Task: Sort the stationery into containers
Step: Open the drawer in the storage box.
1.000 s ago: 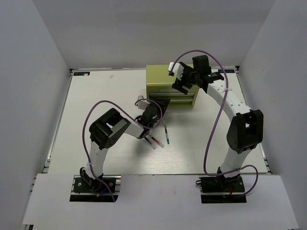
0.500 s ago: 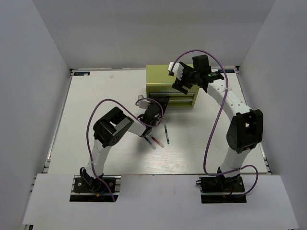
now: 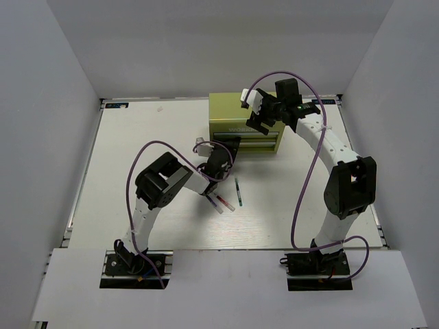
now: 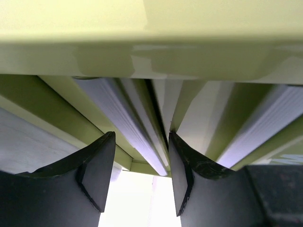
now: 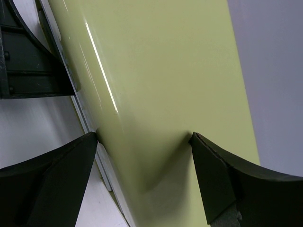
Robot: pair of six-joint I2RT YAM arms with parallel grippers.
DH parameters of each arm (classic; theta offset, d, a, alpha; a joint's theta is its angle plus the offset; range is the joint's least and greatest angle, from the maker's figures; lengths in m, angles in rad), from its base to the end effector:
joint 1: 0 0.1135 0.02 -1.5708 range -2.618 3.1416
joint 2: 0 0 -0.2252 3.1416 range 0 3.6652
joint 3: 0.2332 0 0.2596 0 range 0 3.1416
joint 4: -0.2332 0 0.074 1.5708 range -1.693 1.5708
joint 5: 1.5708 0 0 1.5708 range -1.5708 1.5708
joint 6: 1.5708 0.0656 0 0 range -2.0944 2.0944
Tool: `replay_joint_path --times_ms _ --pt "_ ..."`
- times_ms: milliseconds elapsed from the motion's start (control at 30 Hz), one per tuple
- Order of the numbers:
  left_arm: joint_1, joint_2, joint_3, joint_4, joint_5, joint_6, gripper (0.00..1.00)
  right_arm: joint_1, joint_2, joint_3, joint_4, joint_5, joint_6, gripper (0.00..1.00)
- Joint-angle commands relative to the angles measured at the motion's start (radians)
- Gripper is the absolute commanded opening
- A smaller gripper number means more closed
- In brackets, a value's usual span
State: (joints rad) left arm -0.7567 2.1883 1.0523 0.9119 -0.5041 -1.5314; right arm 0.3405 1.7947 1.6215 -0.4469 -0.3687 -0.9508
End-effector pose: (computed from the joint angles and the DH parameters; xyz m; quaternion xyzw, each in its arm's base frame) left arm 0.3412 -0.2786 0.0641 -0.4300 0.6422 -0.4691 0.4274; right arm 0.4060 0.1689 0.2701 -0.5929 0.6477 0.0203 0.4781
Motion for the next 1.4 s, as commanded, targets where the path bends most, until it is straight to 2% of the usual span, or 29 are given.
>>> replay_joint_path --times_ms 0,500,833,967,1100,1200,1367 --pt "0.010 0.004 0.035 -0.007 -0.021 -0.007 0.58 -0.011 0.026 0.021 -0.045 0.013 0.007 0.85" --pt "0.030 0.033 0.054 -0.018 -0.030 -0.044 0.53 -0.011 0.026 0.023 -0.073 0.016 0.001 0.85" --pt "0.048 0.054 0.054 0.028 -0.039 -0.053 0.44 -0.012 0.029 0.021 -0.096 0.017 0.003 0.83" --pt "0.048 0.064 0.063 0.039 -0.039 -0.053 0.37 -0.009 0.032 0.024 -0.102 0.014 0.001 0.82" --pt "0.057 0.073 0.045 0.070 -0.030 -0.053 0.23 -0.014 0.035 0.028 -0.110 0.014 0.000 0.82" --pt "0.057 0.073 0.034 0.080 -0.019 -0.053 0.16 -0.011 0.041 0.035 -0.110 0.014 0.001 0.82" --pt "0.057 0.073 0.012 0.113 -0.001 -0.053 0.07 -0.009 0.057 0.064 -0.147 0.014 0.003 0.80"
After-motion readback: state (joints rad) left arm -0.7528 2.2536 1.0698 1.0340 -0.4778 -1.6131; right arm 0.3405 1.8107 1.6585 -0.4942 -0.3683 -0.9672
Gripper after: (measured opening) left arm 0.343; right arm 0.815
